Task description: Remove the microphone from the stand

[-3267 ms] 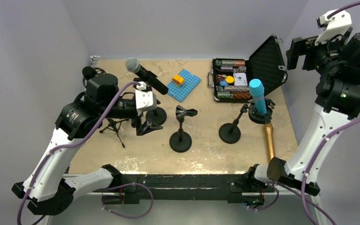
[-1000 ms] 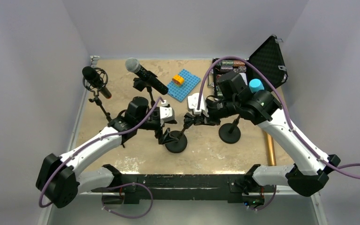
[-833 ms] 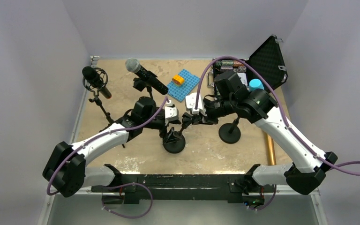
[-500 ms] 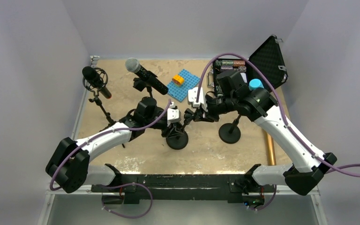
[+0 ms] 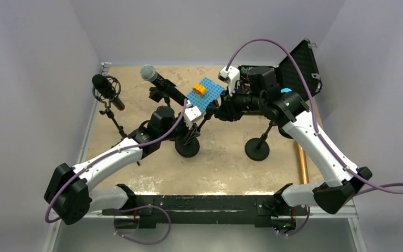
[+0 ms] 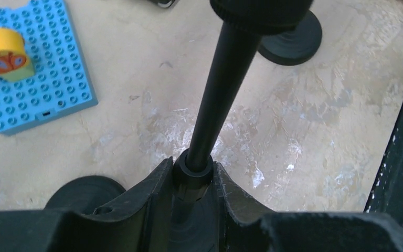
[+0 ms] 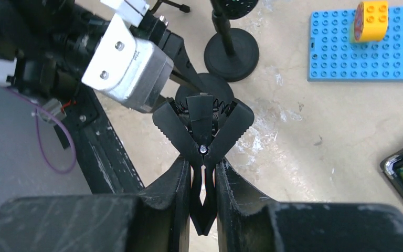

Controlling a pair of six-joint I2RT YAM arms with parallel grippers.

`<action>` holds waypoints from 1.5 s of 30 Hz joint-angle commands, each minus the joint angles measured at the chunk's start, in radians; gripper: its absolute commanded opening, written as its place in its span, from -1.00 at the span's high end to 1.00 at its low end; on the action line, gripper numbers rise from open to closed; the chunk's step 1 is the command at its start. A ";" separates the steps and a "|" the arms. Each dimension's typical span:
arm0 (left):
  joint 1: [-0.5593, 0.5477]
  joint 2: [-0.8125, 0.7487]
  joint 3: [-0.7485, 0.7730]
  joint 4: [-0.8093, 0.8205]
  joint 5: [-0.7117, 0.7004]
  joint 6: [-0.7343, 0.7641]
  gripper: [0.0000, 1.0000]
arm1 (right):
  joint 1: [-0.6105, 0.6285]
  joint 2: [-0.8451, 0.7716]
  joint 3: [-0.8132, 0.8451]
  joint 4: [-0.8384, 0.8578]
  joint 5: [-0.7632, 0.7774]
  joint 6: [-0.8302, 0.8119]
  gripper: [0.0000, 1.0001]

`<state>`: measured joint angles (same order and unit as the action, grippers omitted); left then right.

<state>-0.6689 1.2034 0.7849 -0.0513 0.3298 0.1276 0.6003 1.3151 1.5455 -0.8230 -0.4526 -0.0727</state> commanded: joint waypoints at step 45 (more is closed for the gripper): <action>0.023 -0.011 0.079 -0.149 -0.038 -0.092 0.62 | -0.029 0.008 -0.020 0.016 -0.122 0.143 1.00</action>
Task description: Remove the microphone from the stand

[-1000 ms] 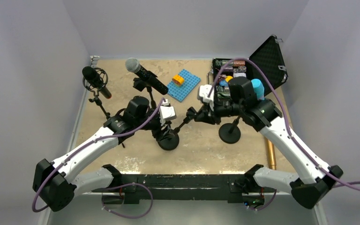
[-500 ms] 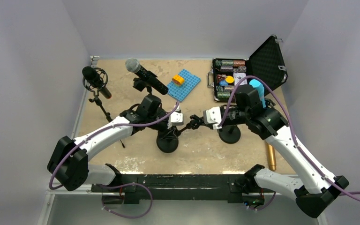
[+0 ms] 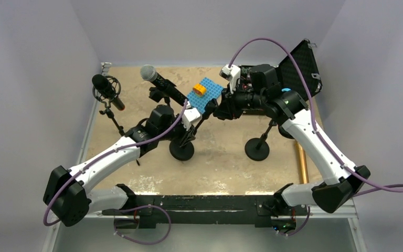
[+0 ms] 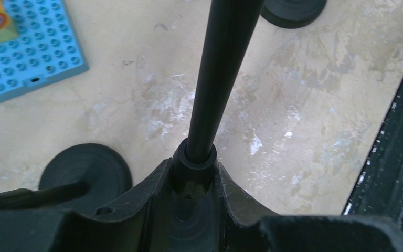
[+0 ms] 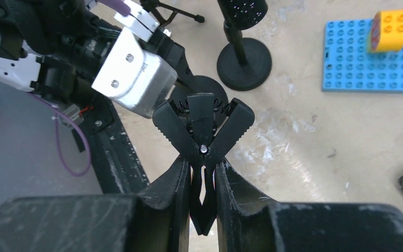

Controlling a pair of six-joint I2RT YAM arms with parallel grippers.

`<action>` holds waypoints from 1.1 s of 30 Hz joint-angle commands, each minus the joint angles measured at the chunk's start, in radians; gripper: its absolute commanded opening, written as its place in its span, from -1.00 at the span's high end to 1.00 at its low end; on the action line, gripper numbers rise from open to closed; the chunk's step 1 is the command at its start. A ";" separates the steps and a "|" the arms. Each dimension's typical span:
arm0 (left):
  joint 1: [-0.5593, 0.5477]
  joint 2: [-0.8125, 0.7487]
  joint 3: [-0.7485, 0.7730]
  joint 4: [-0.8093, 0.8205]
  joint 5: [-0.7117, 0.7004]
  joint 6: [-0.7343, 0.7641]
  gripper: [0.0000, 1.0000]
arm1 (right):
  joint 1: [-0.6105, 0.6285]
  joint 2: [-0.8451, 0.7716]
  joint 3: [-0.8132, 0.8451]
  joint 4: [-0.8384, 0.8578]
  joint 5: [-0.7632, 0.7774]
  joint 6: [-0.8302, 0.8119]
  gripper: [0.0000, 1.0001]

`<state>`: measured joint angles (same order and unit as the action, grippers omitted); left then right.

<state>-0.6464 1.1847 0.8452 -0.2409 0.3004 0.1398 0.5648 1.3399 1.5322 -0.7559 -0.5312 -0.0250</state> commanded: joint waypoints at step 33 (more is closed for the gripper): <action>0.005 0.247 0.210 -0.265 0.703 0.404 0.11 | 0.059 -0.266 -0.258 -0.089 -0.281 -1.051 1.00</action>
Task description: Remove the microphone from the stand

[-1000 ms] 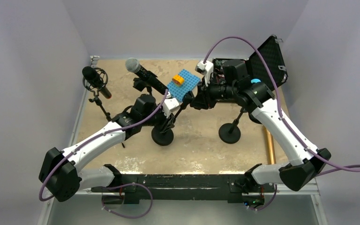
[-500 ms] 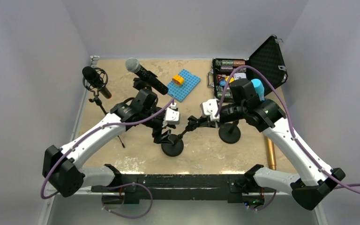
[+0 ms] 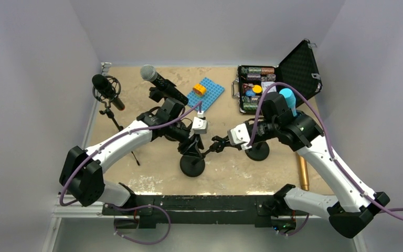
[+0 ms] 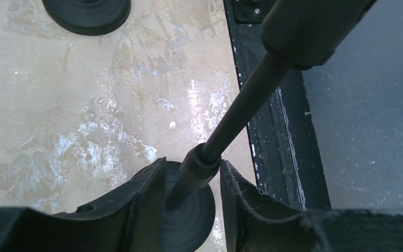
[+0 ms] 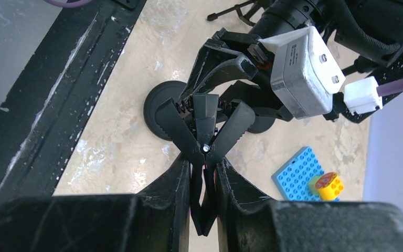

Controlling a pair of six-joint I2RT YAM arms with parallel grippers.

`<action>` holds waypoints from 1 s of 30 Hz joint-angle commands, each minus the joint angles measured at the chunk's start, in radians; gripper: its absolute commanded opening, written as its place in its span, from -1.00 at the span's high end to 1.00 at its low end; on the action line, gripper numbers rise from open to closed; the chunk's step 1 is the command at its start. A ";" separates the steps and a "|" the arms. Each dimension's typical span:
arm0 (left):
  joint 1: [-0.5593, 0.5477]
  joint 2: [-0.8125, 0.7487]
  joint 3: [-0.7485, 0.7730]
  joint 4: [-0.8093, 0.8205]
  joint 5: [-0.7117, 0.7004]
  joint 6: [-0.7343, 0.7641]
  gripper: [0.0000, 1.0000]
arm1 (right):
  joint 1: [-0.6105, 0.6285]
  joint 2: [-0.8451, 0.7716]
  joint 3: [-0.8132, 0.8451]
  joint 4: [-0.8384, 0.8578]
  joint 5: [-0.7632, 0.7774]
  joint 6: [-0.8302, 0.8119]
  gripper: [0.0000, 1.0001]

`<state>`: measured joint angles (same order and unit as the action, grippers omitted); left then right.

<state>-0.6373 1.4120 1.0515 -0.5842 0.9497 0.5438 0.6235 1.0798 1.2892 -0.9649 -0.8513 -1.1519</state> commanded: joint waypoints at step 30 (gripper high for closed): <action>-0.002 -0.239 -0.056 0.094 -0.405 -0.533 -1.00 | -0.093 0.089 0.031 0.214 0.029 0.832 1.00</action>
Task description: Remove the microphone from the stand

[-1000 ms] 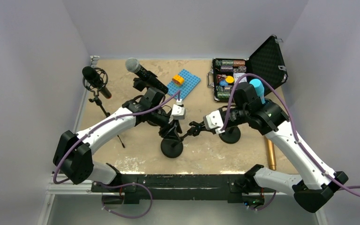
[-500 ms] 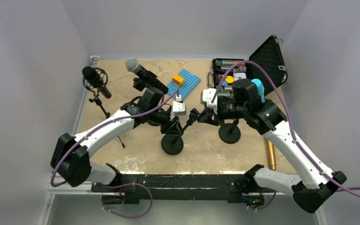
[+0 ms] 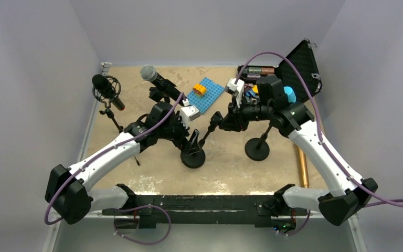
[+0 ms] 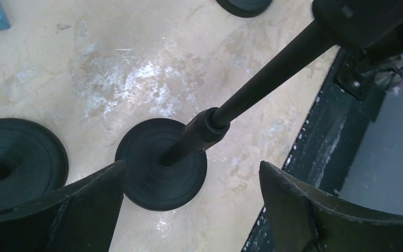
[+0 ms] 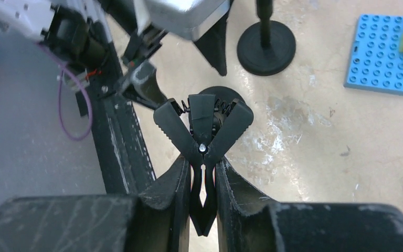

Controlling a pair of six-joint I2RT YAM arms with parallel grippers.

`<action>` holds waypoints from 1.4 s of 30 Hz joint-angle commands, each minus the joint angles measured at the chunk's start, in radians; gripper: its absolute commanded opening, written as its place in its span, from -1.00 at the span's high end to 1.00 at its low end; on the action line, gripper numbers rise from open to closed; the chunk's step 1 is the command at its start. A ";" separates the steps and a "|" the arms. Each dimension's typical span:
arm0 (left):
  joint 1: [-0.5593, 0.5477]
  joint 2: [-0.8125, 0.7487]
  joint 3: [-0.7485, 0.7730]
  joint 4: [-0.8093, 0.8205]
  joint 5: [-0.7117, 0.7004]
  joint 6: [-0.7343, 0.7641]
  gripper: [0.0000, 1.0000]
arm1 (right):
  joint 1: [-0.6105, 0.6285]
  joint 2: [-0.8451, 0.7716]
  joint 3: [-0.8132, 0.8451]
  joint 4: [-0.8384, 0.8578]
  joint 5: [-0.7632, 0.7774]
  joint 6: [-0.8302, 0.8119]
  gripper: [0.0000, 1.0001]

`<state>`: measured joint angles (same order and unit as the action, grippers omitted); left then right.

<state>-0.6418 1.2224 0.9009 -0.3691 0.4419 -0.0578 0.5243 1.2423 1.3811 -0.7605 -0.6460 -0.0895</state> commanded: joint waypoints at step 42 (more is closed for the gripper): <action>-0.023 0.051 0.071 0.056 -0.261 -0.173 1.00 | -0.050 -0.015 0.023 -0.003 0.006 0.315 1.00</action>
<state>-0.6773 1.3159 0.9512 -0.3553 0.5167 0.1379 0.4683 1.1549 1.2659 -0.6903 -0.6933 -0.2150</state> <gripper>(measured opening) 0.288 0.202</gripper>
